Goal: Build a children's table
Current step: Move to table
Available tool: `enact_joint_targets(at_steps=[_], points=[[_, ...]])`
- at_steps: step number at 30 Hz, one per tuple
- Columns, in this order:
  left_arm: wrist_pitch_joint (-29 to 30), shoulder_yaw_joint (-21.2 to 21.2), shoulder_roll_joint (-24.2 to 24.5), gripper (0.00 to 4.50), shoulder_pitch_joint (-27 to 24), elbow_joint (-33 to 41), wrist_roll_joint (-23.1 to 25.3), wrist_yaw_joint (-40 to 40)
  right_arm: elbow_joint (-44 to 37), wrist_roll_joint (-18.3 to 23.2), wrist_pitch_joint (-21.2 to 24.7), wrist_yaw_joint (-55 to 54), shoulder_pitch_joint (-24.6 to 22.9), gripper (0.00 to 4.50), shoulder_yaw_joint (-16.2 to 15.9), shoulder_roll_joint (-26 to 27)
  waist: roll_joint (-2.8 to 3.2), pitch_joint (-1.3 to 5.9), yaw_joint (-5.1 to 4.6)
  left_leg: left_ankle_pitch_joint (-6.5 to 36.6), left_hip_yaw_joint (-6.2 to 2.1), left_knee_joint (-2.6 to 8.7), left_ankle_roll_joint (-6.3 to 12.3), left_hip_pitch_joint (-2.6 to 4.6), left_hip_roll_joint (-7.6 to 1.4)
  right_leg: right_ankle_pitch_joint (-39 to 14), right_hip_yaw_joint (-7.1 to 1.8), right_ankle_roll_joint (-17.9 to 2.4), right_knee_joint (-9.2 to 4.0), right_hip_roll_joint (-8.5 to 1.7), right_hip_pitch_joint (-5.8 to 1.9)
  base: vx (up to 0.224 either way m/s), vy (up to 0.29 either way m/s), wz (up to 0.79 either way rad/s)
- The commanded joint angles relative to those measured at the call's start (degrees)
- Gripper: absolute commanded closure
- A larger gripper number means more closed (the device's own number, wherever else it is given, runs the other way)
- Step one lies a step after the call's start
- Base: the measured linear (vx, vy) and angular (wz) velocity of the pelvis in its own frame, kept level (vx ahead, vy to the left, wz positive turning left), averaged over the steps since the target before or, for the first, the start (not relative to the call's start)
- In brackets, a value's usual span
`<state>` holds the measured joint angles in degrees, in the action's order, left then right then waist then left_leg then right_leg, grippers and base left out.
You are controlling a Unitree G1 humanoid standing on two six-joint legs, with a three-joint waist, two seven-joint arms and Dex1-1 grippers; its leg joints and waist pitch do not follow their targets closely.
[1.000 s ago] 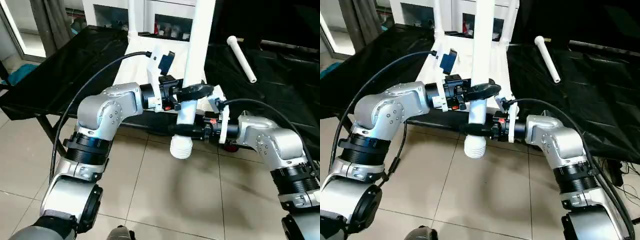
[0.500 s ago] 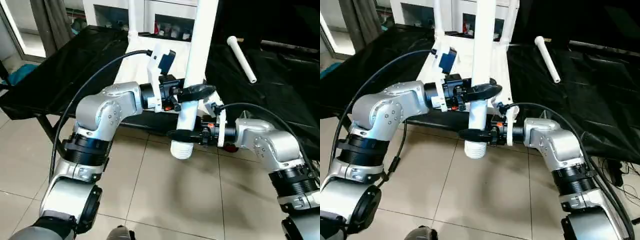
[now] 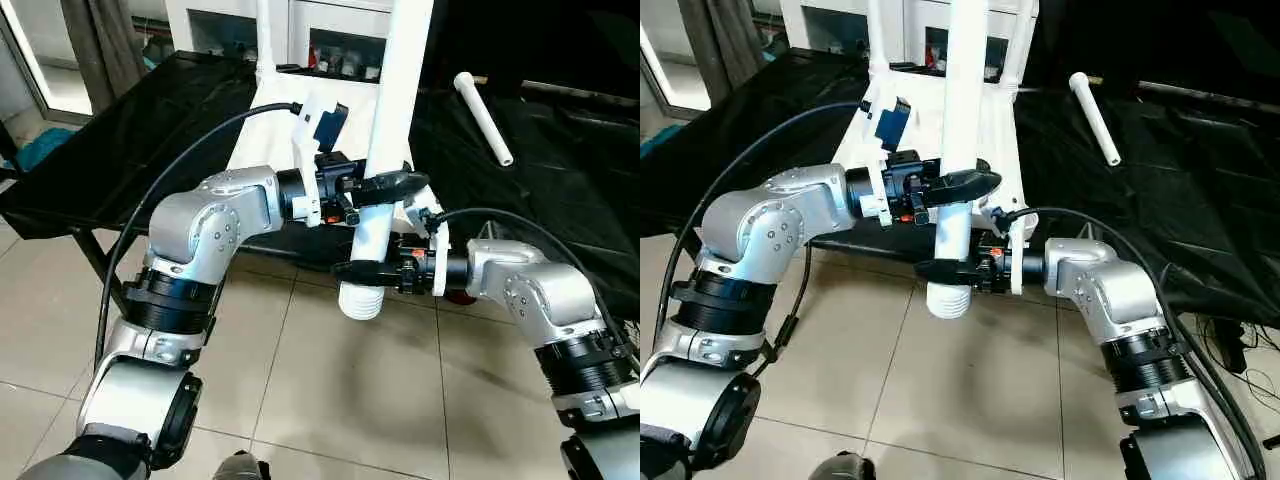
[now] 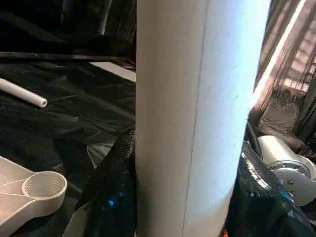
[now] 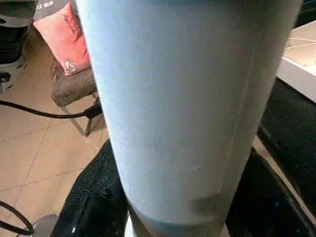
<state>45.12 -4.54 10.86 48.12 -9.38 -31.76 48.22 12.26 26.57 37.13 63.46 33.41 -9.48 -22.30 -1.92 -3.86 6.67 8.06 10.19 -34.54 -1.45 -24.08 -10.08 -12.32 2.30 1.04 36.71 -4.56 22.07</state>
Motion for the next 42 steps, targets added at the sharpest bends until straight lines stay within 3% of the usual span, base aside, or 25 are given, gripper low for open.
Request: enact_joint_targets(at_steps=[1,3,5,8,11,14,17,20,25,27,28,29,30,32,35,36,38,42], points=[[0.07,-1.43,-0.16,2.66,0.29,0.84,-0.14,1.67,-0.14,0.01,-0.42,-0.58,-0.21,2.53,1.21,-0.49,-0.35,4.80,0.15,8.66,-0.64,3.61,0.15,2.44,-2.75,-1.57,-1.74,-15.12,-3.85,-3.70,-2.30,0.000,0.000,0.00],[-0.32,-1.67,-0.11,2.66,0.23,0.72,0.18,1.73,-0.07,-0.02,-0.47,-0.58,-0.13,2.54,1.30,-0.41,-0.27,4.78,0.14,8.75,-0.67,3.64,0.08,2.45,-2.78,-1.76,-1.73,-15.08,-3.87,-3.69,-2.27,0.000,0.000,0.00],[0.93,-1.11,-0.52,1.96,0.42,0.17,-0.31,0.87,0.00,-0.05,-0.66,-0.80,-0.12,2.54,1.50,-0.28,-0.26,4.79,0.11,8.70,-0.67,3.62,0.06,2.45,-2.78,-1.39,-1.74,-15.11,-3.83,-3.67,-2.26,0.000,0.000,0.00],[1.31,0.98,-1.87,1.94,0.94,-1.15,-1.07,-1.46,0.08,0.12,-1.09,-1.82,-0.23,2.54,2.35,0.28,-0.29,4.79,0.12,8.84,-0.64,3.57,-0.03,2.48,-2.73,-1.48,-1.73,-15.41,-3.86,-3.72,-2.27,0.000,0.000,0.00],[0.12,2.12,-2.59,1.55,0.88,-1.49,-1.51,-1.98,0.34,0.27,-1.38,-2.79,-0.19,2.56,3.11,0.78,-0.39,4.79,0.11,8.71,-0.63,3.59,0.11,2.43,-2.77,-1.38,-1.76,-15.41,-3.91,-3.76,-2.33,0.000,0.000,0.00],[-6.86,7.08,-6.47,1.52,0.15,-3.32,-2.32,-6.35,0.68,1.86,-2.12,-7.29,-0.03,2.56,7.08,3.12,-0.47,4.82,0.19,8.91,-0.60,3.53,0.14,2.40,-2.73,-1.43,-1.77,-15.61,-4.02,-3.81,-2.33,0.000,0.000,0.00],[-9.62,10.07,-8.57,1.52,-0.05,-3.90,-4.13,-7.78,0.33,3.07,-2.12,-9.06,-0.08,2.57,9.05,4.14,-0.59,4.93,0.29,8.55,-0.68,3.49,0.60,2.36,-2.77,-0.62,-1.69,-15.67,-3.93,-3.87,-2.51,0.000,0.000,0.00],[-9.44,16.41,-12.67,1.52,-0.41,-2.57,-10.54,-10.53,-2.05,6.66,-1.08,-12.31,-0.61,2.57,13.32,6.01,-0.35,4.89,0.15,8.50,-0.60,3.42,1.22,2.39,-2.69,-0.21,-1.69,-15.89,-3.99,-3.77,-2.41,0.000,0.000,0.00],[-8.73,16.17,-13.29,1.52,-2.85,1.10,-11.07,-11.23,-3.84,8.04,-2.00,-17.56,-0.88,2.57,17.76,7.93,-0.36,4.85,0.05,8.46,-0.62,3.57,1.17,2.44,-2.87,-1.30,-1.67,-15.45,-3.99,-3.65,-2.27,0.000,0.000,0.00],[-10.88,14.58,-12.27,1.52,-5.15,3.49,-6.75,-14.01,-5.21,5.90,-3.44,-22.57,-1.67,2.57,19.34,8.46,-0.36,4.77,0.03,8.62,-0.66,3.72,0.67,2.48,-2.96,-2.03,-1.76,-14.40,-4.11,-3.60,-2.23,0.000,0.000,0.00],[-13.36,13.12,-11.25,1.52,-6.60,4.56,-2.65,-15.95,-5.74,3.92,-4.19,-25.22,-2.18,2.57,19.56,8.36,-0.27,4.73,-0.05,8.96,-0.78,3.93,-0.06,2.52,-3.08,-3.29,-1.80,-12.46,-4.48,-3.57,-2.15,0.000,0.000,0.00],[-15.08,11.56,-9.85,1.52,-8.18,5.40,1.76,-18.55,-5.92,0.20,-5.70,-28.19,-2.92,2.57,18.47,7.71,-0.18,4.76,-0.14,9.10,-0.76,3.90,-0.48,2.53,-3.05,-3.45,-1.84,-11.89,-4.38,-3.52,-2.17,0.000,0.000,0.00],[-16.81,9.95,-8.07,1.52,-10.21,6.31,7.19,-22.35,-6.18,-4.06,-7.30,-31.48,-4.08,2.57,17.01,6.99,-0.08,4.65,-0.33,9.21,-0.89,4.16,-1.65,2.36,-3.04,-4.53,-1.85,-9.92,-4.61,-3.34,-2.10,0.000,0.000,0.00],[-18.65,9.55,-6.57,1.52,-12.68,7.60,12.01,-26.72,-6.61,-7.88,-8.62,-35.00,-5.56,2.57,15.67,6.60,-0.20,4.58,-0.60,10.55,-0.81,4.25,-3.27,2.52,-2.86,-6.75,-1.96,-7.74,-4.84,-3.36,-2.03,0.000,0.000,0.00],[-20.66,9.92,-4.44,1.52,-16.53,10.04,17.80,-32.65,-8.76,-10.87,-10.59,-39.94,-8.29,2.57,15.25,8.05,-0.79,4.61,-0.83,12.20,-0.87,4.44,-3.70,2.52,-2.97,-8.85,-1.93,-7.62,-4.92,-3.41,-1.87,0.000,0.000,0.00],[-21.95,9.39,-3.23,1.52,-17.86,10.49,20.49,-34.11,-9.46,-11.71,-11.21,-41.78,-9.13,2.57,15.26,8.79,-0.41,4.58,-0.93,11.80,-0.99,4.48,-3.28,2.47,-3.06,-8.03,-1.96,-7.33,-4.93,-3.39,-1.67,0.000,0.000,0.00],[-24.51,7.60,-0.77,1.52,-20.36,11.16,26.19,-36.83,-10.63,-12.80,-13.66,-43.60,-10.77,2.57,14.89,10.18,-0.60,4.58,-1.22,12.28,-0.93,4.47,-2.90,2.45,-2.88,-8.42,-1.92,-6.86,-4.85,-3.28,-1.55,0.000,0.000,0.00],[-24.22,8.76,-2.66,1.52,-24.56,15.00,25.66,-38.40,-11.20,-13.80,-13.69,-43.87,-13.19,2.57,13.24,10.22,-0.21,4.32,-1.58,14.27,-1.04,4.67,-3.11,2.57,-3.14,-8.76,-1.91,-7.94,-5.02,-3.33,-1.22,0.000,0.000,0.00]])
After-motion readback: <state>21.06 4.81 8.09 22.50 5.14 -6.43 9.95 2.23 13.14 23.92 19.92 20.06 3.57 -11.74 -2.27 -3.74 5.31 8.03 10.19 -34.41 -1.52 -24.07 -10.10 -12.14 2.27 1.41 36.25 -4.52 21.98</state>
